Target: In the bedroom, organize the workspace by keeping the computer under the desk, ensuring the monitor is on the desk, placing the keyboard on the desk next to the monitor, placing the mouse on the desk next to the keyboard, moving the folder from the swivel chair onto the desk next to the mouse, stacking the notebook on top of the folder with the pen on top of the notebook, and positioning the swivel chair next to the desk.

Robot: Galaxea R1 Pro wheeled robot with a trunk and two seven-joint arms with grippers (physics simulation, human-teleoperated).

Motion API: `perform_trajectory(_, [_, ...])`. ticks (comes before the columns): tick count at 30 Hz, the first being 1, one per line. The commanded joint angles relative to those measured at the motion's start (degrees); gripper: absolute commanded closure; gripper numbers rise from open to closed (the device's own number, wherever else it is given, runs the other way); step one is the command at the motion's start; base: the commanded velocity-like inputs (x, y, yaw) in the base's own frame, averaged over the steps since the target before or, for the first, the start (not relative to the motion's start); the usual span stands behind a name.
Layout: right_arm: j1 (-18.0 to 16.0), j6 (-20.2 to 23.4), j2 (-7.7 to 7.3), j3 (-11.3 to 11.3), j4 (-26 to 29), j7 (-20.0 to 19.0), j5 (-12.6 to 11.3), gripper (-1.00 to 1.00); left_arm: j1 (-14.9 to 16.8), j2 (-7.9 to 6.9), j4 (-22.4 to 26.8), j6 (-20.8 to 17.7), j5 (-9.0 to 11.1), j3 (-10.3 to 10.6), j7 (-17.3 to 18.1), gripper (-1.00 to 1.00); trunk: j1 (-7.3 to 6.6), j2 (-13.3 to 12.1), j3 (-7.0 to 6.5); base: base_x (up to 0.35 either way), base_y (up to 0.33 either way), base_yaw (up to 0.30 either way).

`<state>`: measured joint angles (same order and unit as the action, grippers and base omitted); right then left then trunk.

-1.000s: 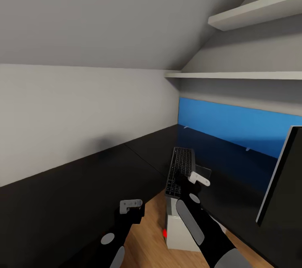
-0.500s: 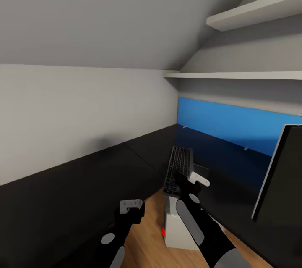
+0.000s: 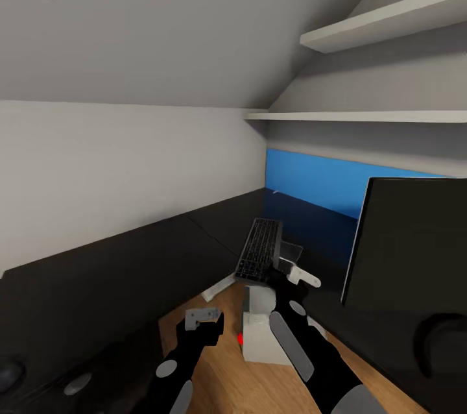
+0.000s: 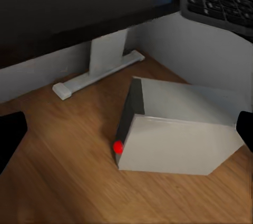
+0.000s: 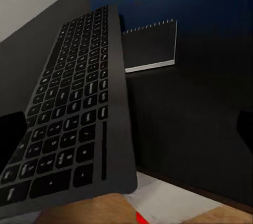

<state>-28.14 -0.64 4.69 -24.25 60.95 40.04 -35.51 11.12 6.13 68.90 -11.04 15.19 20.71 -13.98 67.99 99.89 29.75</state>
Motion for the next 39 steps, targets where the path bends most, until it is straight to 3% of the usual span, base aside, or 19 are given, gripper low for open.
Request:
perform_trajectory(1, [-0.04, -0.06, -0.03, -0.3, 0.06, 0.31, -0.36, -1.0, 0.04, -0.01, 0.09, -0.21, 0.53, 0.12, -0.43, -1.0, -0.03, 0.04, 0.07, -0.283, -0.149, 0.0])
perform_trajectory(15, [0.13, -0.14, -0.01, -3.03, -1.57, -0.58, -0.35, -1.0, 0.04, -0.08, 0.26, -0.23, 0.65, 0.02, -0.43, -1.0, -0.03, 0.04, 0.07, -0.221, -0.041, 0.0])
perform_trajectory(19, [0.17, -0.21, 0.08, -3.78, -3.38, -3.76, -0.35, -1.0, 0.04, -0.13, 0.79, -0.22, 0.69, -0.03, -0.43, -1.0, -0.03, 0.04, 0.07, -0.029, -0.002, 0.0])
perform_trajectory(25, [0.19, -0.17, 0.18, -4.19, -6.75, -13.03, -0.41, -1.0, 0.04, -0.08, 1.57, -0.21, 0.79, -0.2, -0.48, -1.0, -0.03, 0.04, 0.07, -0.007, 0.0, 0.0])
perform_trajectory(27, [0.21, -0.16, 0.22, -4.12, -7.77, -16.54, -1.48, -1.0, 0.04, -0.01, 1.73, -0.25, 0.8, -0.29, -0.51, -1.0, 0.41, 0.84, 0.42, 0.0, 0.0, 0.0])
perform_trajectory(31, [0.21, -0.15, 0.2, -3.99, -8.07, -17.57, -4.36, -1.0, 0.04, -0.01, 2.1, -0.28, 1.14, -0.33, -0.54, -1.0, 1.28, 2.44, 1.14, 0.0, 0.0, 0.0])
perform_trajectory(33, [0.24, -0.15, 0.19, -4.06, -8.19, -17.92, -6.64, -1.0, 0.04, -0.09, 3.29, -0.35, 2.4, -0.45, -0.58, -1.0, 1.72, 3.25, 1.5, 0.0, 0.0, 0.0])
perform_trajectory(38, [0.23, -0.15, 0.19, -4.02, -8.27, -18.08, -7.96, -1.0, 0.04, -0.64, 5.68, -0.54, 5.35, -0.58, -0.63, -1.0, 2.82, 5.25, 2.4, 0.0, 0.0, 0.0])
perform_trajectory(39, [0.22, -0.15, 0.22, -4.05, -8.3, -18.13, -8.4, -1.0, 0.04, -2.0, 8.36, -1.71, 8.08, -0.59, -1.02, -1.0, 3.04, 5.65, 2.58, 0.0, 0.0, 0.0])
